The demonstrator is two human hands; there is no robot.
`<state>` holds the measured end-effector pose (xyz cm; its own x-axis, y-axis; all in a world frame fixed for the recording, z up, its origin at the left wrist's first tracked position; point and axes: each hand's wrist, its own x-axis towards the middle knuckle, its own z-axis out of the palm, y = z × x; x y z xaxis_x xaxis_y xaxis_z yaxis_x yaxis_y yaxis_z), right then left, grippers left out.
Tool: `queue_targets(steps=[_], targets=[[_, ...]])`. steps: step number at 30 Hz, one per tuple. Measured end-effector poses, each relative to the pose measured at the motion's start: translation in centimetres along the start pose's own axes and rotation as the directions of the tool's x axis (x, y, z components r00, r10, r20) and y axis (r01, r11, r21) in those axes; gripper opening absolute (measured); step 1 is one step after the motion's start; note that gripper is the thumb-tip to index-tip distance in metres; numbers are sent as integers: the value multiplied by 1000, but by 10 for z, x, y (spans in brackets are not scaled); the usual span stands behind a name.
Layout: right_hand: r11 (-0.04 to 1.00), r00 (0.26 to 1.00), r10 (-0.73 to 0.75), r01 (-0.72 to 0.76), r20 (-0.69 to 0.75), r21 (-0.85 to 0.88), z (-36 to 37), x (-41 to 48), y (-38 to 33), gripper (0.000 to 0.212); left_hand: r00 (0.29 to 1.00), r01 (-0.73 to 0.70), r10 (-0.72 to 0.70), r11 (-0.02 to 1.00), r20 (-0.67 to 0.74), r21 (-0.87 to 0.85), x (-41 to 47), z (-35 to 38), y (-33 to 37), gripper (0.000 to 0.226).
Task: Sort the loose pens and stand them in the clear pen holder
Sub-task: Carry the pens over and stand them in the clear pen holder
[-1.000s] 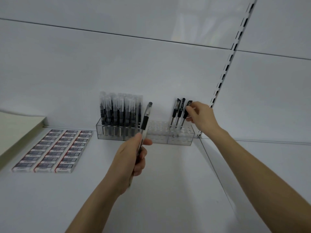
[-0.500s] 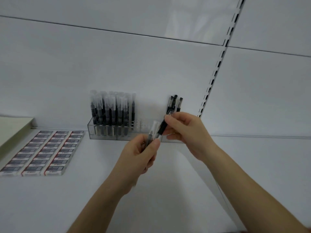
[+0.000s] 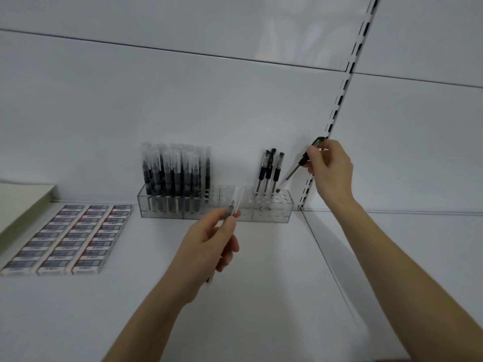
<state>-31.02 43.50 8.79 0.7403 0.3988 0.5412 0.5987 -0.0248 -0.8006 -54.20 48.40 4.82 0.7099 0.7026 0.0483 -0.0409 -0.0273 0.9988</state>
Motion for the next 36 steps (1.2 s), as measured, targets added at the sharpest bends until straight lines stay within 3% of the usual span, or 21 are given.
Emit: queue_targets(steps=[9, 14, 17, 20, 23, 25, 28, 32, 34, 36], targets=[[979, 978, -100, 129, 182, -159, 11, 16, -4, 20, 998, -13, 13, 1000, -62, 2, 0, -5, -2, 21], [968, 963, 23, 46, 270, -247, 20, 9, 18, 21, 998, -13, 13, 1000, -63, 1, 0, -8, -1, 19], [967, 959, 88, -17, 270, -255, 19, 5, 23, 24, 998, -35, 34, 999, -52, -13, -1, -8, 1, 17], [942, 982, 54, 9, 178, -336, 10, -5, 18, 25, 996, -61, 60, 998, -66, -13, -2, -9, 2, 15], [998, 987, 45, -39, 155, -43, 3, -30, -6, 19, 993, -74, 74, 997, -87, 3, -1, -9, 2, 15], [978, 940, 82, -139, 332, 152, 5, -51, -28, 17, 993, -80, 81, 997, -85, 20, 1, -6, 1, 16], [944, 807, 97, -260, 582, 204, 15, -73, -48, 11, 994, -103, 106, 992, -40, 73, 3, -1, 0, 16], [907, 724, 89, -343, 685, 245, 27, -81, -54, 10, 988, -134, 147, 971, -52, 200, 4, -8, -4, 16], [894, 753, 86, -347, 653, 283, 31, -75, -55, 8, 980, -151, 189, 917, -68, 368, 2, -18, -10, 16], [885, 842, 97, -317, 531, 340, 35, -61, -55, 10, 982, -111, 184, 742, -42, 661, -3, -30, -20, 16]])
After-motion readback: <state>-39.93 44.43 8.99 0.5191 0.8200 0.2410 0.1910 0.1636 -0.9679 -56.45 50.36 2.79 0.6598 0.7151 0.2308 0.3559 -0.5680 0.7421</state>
